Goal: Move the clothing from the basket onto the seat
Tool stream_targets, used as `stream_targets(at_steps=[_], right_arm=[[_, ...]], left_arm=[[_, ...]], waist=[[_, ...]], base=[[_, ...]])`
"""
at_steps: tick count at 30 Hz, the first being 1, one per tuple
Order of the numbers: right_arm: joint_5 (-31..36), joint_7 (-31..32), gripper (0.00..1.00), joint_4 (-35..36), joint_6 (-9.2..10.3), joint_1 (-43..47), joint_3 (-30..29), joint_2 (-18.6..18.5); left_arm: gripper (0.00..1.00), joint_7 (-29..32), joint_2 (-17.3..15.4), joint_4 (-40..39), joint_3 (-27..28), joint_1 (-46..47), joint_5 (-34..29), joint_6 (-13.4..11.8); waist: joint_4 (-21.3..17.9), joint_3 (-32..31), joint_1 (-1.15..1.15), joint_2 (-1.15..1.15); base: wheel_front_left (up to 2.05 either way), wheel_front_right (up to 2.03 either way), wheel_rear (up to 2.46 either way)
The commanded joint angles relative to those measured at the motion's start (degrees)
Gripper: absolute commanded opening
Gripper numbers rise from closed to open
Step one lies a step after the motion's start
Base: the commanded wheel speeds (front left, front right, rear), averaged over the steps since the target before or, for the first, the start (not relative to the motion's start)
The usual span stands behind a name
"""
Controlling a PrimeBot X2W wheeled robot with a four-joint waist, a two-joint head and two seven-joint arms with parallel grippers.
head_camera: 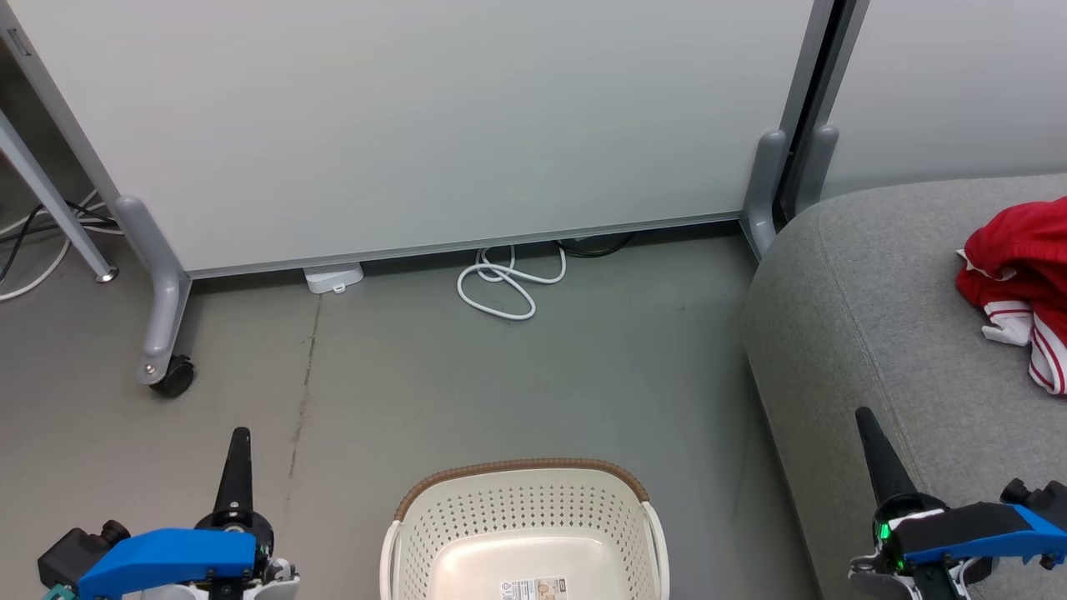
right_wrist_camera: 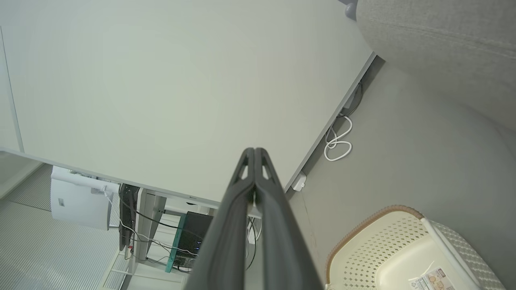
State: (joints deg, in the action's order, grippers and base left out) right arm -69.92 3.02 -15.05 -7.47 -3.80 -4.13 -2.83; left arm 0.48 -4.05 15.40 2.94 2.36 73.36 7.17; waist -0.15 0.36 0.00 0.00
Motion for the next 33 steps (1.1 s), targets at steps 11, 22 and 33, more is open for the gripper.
stream_targets(at_steps=[11, 22, 33], right_arm=[[-6.2, 1.0, 0.00, 0.8, -0.04, -1.5, -0.8, -0.1], [-11.5, 1.9, 0.00, 0.9, -0.04, -2.0, -1.3, -0.1], [-16.3, 2.6, 0.00, 1.0, -0.04, -2.4, -1.8, -0.1]], left_arm=[[0.00, 1.7, 0.1, -0.8, 1.1, 2.1, 5.3, 0.4], [0.00, 3.1, 0.4, -1.0, 1.8, 2.8, 9.8, 0.4], [0.00, 4.4, 0.6, -1.2, 2.6, 3.4, 13.9, 0.5]], waist=[[0.0, 0.0, 0.00, 0.00], [0.1, -0.1, 0.00, 0.00], [0.1, -0.1, 0.00, 0.00]], base=[[0.00, 0.00, 0.00], [0.00, 0.00, 0.00], [0.00, 0.00, 0.00]])
